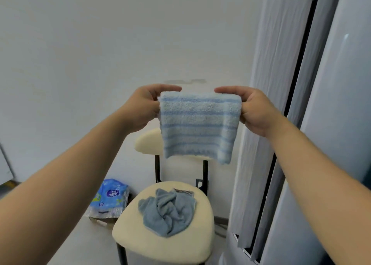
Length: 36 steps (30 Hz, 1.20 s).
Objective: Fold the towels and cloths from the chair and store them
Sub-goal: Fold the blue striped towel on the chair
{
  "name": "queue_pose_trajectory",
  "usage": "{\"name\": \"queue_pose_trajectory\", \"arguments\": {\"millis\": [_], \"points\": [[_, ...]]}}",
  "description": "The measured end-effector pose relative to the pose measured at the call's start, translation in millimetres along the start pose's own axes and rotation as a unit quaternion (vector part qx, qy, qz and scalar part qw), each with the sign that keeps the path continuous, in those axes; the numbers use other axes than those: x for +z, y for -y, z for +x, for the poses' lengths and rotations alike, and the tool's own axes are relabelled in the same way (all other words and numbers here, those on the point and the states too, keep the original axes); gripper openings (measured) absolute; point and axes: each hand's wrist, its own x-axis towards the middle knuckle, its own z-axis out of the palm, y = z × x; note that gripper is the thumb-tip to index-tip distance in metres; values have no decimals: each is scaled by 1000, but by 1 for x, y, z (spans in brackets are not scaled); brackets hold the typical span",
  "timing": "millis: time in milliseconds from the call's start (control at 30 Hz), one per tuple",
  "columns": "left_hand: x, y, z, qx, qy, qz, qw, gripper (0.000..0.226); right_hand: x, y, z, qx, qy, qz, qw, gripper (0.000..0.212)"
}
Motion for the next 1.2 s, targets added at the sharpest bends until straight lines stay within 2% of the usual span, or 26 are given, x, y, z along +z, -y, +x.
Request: {"name": "queue_pose_trajectory", "arguments": {"millis": [267, 500, 700, 833, 1033, 1133, 1200], "points": [[-7, -3, 6, 0, 37, -15, 999, 45, -7, -2, 5, 24, -20, 41, 999, 25], [-5, 2, 8, -34, 66, -61, 995, 53, -4, -1, 1, 20, -15, 57, 998, 25], [-1, 2, 2, -29, 79, -69, 994, 62, 1, -11, -2, 78, 0, 51, 996, 25], [4, 13, 0, -72, 56, -102, 991, 63, 4, -28, -6, 143, 18, 45, 989, 21], [14, 51, -10, -196, 6, -115, 974, 43, 19, -79, -26, 334, 35, 127, 933, 57], [17, 66, -11, -254, 25, -146, 956, 38, 26, -103, -30, 379, 41, 176, 908, 79], [17, 69, -11, -268, 42, -119, 955, 42, 30, -110, -33, 390, 54, 225, 891, 93]]}}
